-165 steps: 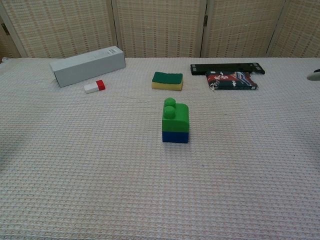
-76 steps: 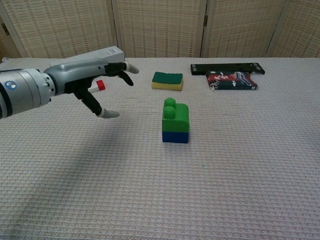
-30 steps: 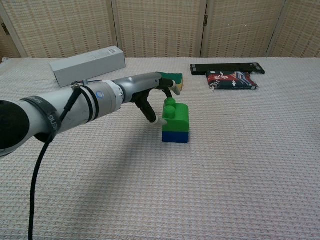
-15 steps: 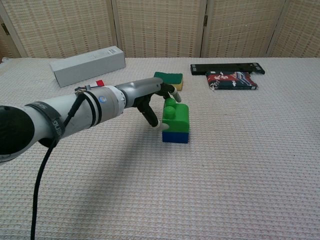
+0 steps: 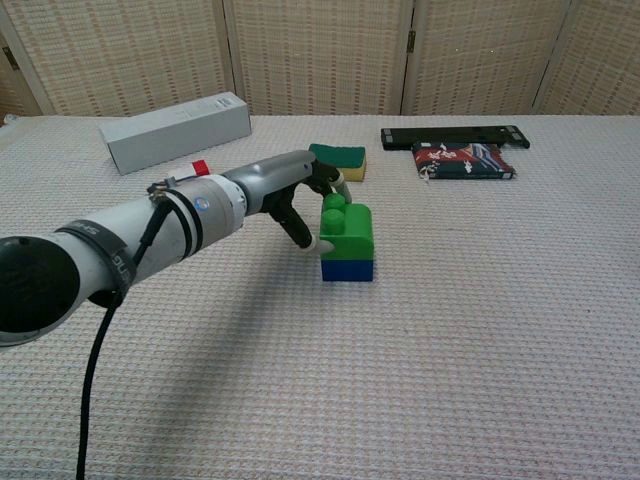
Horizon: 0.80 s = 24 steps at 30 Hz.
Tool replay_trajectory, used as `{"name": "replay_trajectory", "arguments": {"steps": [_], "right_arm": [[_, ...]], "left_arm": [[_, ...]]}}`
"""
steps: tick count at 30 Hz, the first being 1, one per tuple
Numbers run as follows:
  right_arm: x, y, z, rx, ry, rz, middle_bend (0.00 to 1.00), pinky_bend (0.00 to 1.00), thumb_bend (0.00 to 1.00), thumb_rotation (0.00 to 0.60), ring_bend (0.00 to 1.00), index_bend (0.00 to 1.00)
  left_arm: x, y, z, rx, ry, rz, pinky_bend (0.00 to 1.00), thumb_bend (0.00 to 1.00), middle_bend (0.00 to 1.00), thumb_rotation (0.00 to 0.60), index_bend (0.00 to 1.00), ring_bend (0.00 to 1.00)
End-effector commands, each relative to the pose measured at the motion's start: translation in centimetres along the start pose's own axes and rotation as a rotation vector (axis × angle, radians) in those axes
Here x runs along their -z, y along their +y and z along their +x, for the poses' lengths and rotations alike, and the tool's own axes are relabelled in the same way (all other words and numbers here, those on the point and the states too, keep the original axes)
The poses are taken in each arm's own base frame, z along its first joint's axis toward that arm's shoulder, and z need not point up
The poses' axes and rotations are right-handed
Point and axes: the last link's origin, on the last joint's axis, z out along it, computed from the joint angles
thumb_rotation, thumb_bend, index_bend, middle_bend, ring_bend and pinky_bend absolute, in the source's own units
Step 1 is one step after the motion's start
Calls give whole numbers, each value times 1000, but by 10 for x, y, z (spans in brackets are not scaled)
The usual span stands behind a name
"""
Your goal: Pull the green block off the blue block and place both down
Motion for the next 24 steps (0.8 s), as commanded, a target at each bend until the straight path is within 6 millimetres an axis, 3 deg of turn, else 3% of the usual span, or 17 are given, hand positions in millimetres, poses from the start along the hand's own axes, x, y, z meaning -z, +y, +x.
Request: {"name": "replay_trajectory", "arguments": {"steps": [1, 8, 18, 24], "right_arm": [[0, 0, -1, 2, -4, 1, 0, 0, 322, 600, 0, 0], [-1, -2, -3, 7, -15, 5, 0, 0, 322, 600, 0, 0], [-1, -4, -4, -32, -41, 38, 0, 0, 322, 600, 0, 0], [-2, -4, -1, -89, -80, 64, 0, 0, 322, 600, 0, 0]], "left_arm": [[0, -2, 1, 1, 8, 7, 0, 350, 577, 600, 465, 217], [5, -5, 17, 25, 102, 10, 0, 367, 698, 600, 562, 343], [29, -21, 30, 107, 129, 75, 0, 390, 729, 600, 592, 370], [48, -18, 47, 190, 121, 86, 0, 397, 732, 600, 595, 374]]}}
